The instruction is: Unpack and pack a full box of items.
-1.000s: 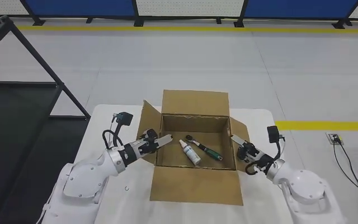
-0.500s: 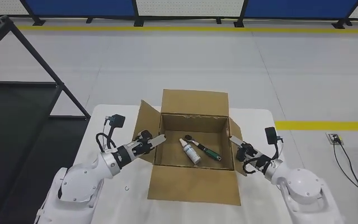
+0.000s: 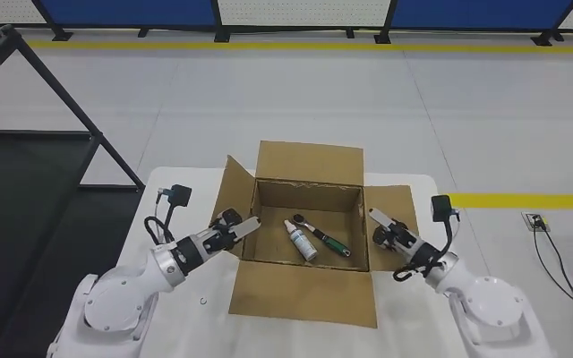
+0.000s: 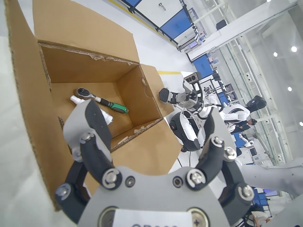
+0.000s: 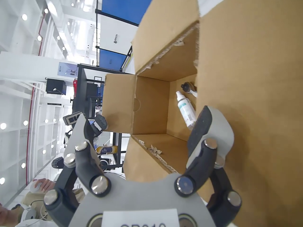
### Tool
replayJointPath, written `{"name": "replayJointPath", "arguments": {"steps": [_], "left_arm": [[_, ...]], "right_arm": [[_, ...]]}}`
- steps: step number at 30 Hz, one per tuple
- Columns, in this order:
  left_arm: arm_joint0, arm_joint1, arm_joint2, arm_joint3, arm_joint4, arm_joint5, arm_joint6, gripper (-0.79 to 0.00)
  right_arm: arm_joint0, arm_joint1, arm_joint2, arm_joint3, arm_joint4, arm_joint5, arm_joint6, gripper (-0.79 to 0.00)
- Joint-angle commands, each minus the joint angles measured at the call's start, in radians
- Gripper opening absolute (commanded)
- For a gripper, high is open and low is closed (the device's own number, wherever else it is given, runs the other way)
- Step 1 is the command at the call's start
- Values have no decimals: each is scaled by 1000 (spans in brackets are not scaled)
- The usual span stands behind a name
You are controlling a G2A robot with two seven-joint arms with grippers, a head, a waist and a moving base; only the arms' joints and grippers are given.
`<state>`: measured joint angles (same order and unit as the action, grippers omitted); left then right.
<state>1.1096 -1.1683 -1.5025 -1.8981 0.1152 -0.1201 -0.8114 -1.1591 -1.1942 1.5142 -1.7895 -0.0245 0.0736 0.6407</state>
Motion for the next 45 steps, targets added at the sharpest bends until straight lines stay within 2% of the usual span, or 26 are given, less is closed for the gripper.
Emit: {"name": "replayJointPath", "arguments": {"steps": [1,4,8,12,15,17,29,31,36,40,45], "left_arm": [[14,3,-19,-17,-16,-8,3,0],[39,7,-49,-47,-30,-20,19,0],[81,13,-102,-92,-45,-29,52,0],[136,18,-177,-138,-97,-49,83,0],[186,21,-239,-160,-151,-63,98,0],[216,24,-272,-166,-193,-73,85,0],[216,24,-272,-166,-193,-73,85,0],[216,24,-272,-166,-193,-73,85,0],[212,23,-290,-144,-221,20,161,0],[220,27,-331,-134,-231,67,188,0],[254,31,-397,-129,-259,81,212,0]], "right_arm": [[12,-1,-14,-19,1,-25,-4,0],[52,-2,-46,-32,-9,-38,-3,0],[153,-5,-112,-11,-62,1,26,0],[284,-13,-211,51,-108,25,91,0],[375,-23,-269,125,-86,33,117,0],[375,-23,-269,125,-86,33,117,0],[375,-23,-269,125,-86,33,117,0],[383,-26,-316,121,-177,89,91,0],[527,-50,-543,151,-455,204,170,0],[645,-79,-699,237,-627,260,261,0],[770,-118,-802,403,-681,279,385,0]]}}
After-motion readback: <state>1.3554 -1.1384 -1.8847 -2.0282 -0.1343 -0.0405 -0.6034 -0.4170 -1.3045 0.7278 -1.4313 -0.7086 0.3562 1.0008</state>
